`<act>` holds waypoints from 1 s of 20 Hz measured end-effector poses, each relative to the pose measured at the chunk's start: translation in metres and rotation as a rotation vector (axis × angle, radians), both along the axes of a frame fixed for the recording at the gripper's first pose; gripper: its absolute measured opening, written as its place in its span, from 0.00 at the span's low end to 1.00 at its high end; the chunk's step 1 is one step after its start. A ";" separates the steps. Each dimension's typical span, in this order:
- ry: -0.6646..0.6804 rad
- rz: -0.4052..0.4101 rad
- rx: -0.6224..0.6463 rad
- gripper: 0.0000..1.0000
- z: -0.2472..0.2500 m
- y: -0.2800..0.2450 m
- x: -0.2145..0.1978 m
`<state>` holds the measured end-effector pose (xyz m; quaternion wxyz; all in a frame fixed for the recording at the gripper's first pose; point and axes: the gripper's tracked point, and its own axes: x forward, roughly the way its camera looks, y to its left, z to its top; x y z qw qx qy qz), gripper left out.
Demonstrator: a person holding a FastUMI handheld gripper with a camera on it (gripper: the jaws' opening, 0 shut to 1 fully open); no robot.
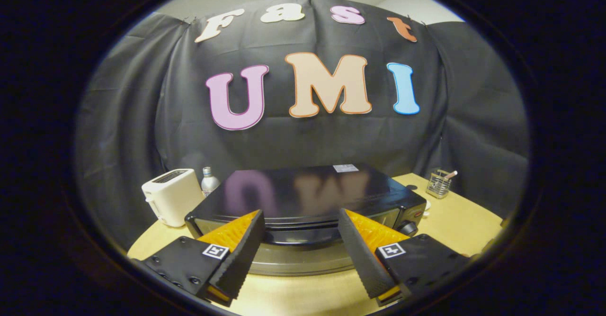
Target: Open the toaster oven, put the food inside, and close the toaster oven door.
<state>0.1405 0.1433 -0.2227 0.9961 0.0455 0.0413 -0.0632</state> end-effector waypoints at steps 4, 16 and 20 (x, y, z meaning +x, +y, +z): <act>-0.003 -0.012 -0.019 0.95 -0.002 0.004 -0.010; 0.206 -0.002 -0.006 0.94 -0.054 0.005 -0.102; 0.290 -0.008 0.081 0.94 -0.092 0.005 -0.131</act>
